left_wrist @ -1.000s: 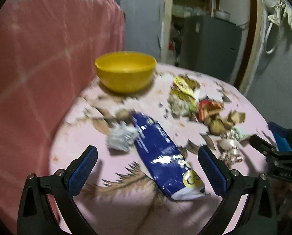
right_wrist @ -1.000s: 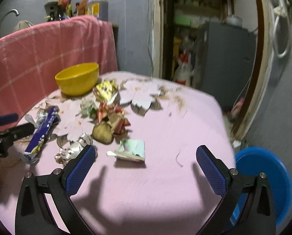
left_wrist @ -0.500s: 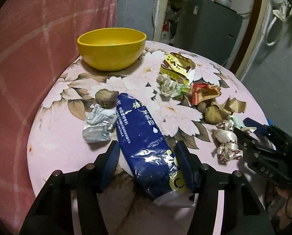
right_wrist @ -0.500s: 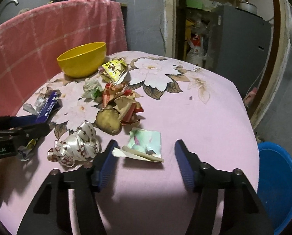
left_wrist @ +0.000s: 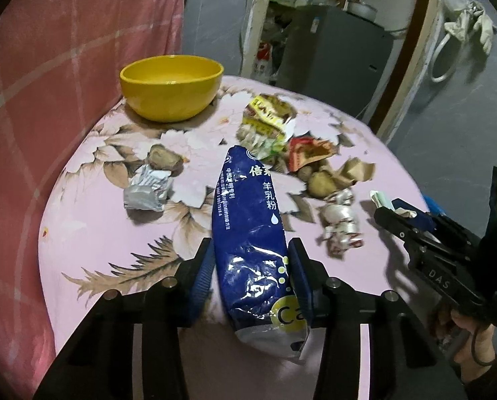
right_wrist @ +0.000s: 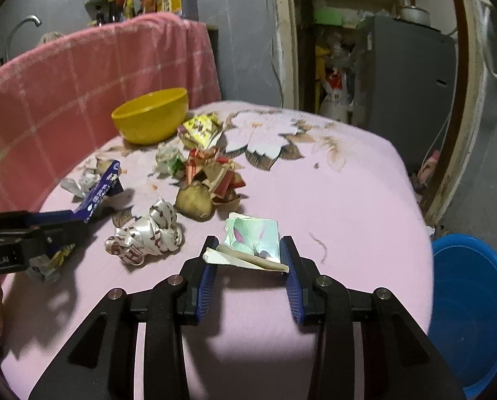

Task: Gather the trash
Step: 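Carry both held items over the blue bucket and open both tools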

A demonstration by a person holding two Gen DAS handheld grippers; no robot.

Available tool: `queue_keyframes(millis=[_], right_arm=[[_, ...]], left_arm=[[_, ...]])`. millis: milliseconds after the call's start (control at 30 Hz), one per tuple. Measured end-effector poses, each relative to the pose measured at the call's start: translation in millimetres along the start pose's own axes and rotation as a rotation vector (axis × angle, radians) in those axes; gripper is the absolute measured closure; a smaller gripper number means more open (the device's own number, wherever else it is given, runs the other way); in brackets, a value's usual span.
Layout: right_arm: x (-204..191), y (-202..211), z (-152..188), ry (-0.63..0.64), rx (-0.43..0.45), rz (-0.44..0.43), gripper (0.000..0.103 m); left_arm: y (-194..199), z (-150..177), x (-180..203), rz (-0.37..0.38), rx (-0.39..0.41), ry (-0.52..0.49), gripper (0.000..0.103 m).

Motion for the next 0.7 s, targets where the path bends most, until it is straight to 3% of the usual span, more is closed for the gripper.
queue_keyframes(millis=[200, 433, 567, 700], right_arm=[[9, 35, -13, 0.002, 0.150, 0.052, 0.068], [43, 96, -33, -0.039, 0.378, 0.172, 0.068], [80, 135, -35, -0.122, 0.473, 0.270, 0.068], [124, 161, -26, -0.226, 0.504, 0.371, 0.067]], left_arm=[[23, -15, 29, 0.069, 0.127, -0.024, 0.064], [37, -47, 94, 0.162, 0.250, -0.113, 0.063], [29, -60, 145, 0.234, 0.248, -0.178, 0.063], [15, -65, 190, 0.306, 0.213, -0.221, 0.063]])
Point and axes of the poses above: each gripper's, at about its wrist camera, not at the fingertips, and y roughly against the way its jaws point, x to its right, z to its underside, the point moved 8 cm from there along -y, roughly the way its jaws point, and after that the axes turned 1 degree about y, right-handed, at the moved point
